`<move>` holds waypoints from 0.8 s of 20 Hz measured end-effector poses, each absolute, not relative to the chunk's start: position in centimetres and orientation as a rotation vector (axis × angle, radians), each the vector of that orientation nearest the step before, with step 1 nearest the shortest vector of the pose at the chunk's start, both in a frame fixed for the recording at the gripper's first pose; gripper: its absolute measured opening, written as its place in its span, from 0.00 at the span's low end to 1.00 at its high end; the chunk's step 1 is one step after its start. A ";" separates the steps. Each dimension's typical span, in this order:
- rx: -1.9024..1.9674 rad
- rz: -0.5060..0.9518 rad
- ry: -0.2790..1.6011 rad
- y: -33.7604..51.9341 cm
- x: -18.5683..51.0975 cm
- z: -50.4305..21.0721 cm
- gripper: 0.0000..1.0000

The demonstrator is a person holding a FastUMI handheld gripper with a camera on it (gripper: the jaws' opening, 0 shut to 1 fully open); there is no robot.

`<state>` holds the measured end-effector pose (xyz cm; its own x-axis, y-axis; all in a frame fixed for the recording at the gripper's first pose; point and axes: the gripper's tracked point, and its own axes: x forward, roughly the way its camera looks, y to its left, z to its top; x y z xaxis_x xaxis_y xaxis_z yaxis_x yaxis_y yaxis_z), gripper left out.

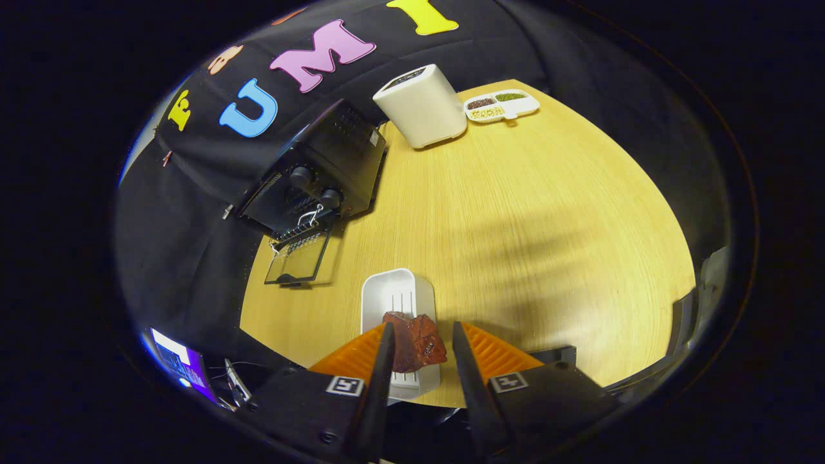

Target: Open the toaster oven, put the food inside, and close the toaster oven door.

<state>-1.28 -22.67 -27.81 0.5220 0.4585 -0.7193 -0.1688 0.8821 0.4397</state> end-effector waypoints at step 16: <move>0.336 0.362 0.897 -23.2 -0.2 -25.7 0.14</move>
